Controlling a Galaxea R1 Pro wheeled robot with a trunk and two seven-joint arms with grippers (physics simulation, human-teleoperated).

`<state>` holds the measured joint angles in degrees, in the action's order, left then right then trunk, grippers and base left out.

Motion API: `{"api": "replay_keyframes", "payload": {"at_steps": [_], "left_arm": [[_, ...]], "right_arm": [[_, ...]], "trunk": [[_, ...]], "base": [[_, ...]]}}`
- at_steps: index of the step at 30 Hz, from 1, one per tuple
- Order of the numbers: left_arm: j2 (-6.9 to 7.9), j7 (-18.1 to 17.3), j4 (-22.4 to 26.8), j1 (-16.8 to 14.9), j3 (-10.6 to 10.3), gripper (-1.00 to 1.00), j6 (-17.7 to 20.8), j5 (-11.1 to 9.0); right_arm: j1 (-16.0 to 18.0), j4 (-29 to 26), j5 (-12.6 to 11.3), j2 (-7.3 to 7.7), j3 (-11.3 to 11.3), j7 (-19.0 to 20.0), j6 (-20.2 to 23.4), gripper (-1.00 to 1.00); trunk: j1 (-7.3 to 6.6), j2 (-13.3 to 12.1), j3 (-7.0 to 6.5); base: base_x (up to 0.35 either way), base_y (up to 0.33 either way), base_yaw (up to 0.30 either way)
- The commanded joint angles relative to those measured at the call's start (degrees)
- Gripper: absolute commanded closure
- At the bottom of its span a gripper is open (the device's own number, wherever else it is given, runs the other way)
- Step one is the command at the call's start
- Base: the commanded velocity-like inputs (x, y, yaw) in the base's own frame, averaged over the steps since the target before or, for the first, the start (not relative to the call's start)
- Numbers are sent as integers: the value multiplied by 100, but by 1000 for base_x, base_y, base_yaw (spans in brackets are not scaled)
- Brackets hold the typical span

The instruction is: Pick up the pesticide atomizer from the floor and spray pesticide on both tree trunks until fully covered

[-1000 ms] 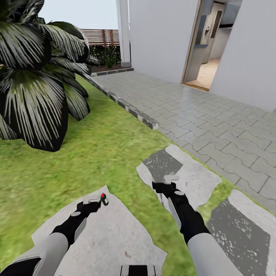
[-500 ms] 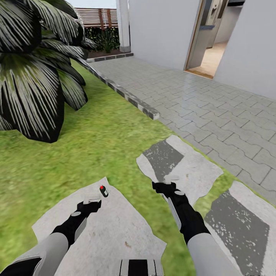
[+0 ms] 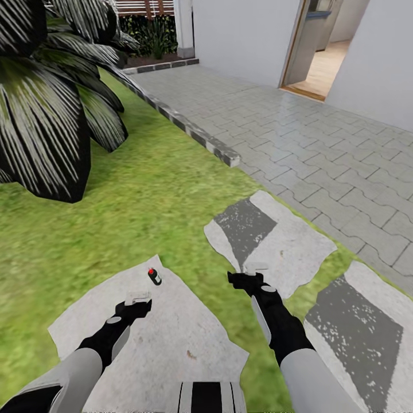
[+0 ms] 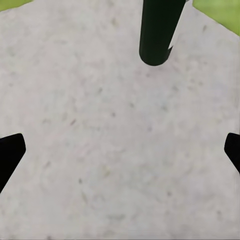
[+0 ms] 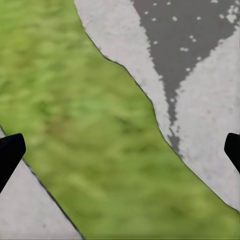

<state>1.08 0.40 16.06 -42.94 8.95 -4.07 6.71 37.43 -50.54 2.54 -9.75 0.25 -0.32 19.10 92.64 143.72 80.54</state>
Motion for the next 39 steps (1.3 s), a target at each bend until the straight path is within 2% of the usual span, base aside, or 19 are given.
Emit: {"api": "replay_keyframes", "payload": {"at_steps": [1,6,16,26,39], "left_arm": [[-3,4,-7,-4,35,-100,-24,70],[-3,4,-7,-4,36,-100,-24,62],[-4,4,-7,-4,36,-100,-32,49],[-3,4,-7,-2,36,-100,-33,42],[-4,4,-7,-4,36,-100,-33,41]], "right_arm": [[1,-9,27,-1,2,-3,33,-100],[1,-16,27,-1,1,-3,33,-100],[1,-18,27,-1,1,-3,32,-100],[1,-18,27,-1,1,-3,32,-100],[1,-18,27,-1,1,-3,32,-100]], "trunk": [[-1,1,12],[-1,1,28],[-1,1,30],[-1,1,30],[-1,1,30]], "base": [[0,0,0],[29,0,0],[259,-89,0],[37,-14,0],[150,0,0]]}}
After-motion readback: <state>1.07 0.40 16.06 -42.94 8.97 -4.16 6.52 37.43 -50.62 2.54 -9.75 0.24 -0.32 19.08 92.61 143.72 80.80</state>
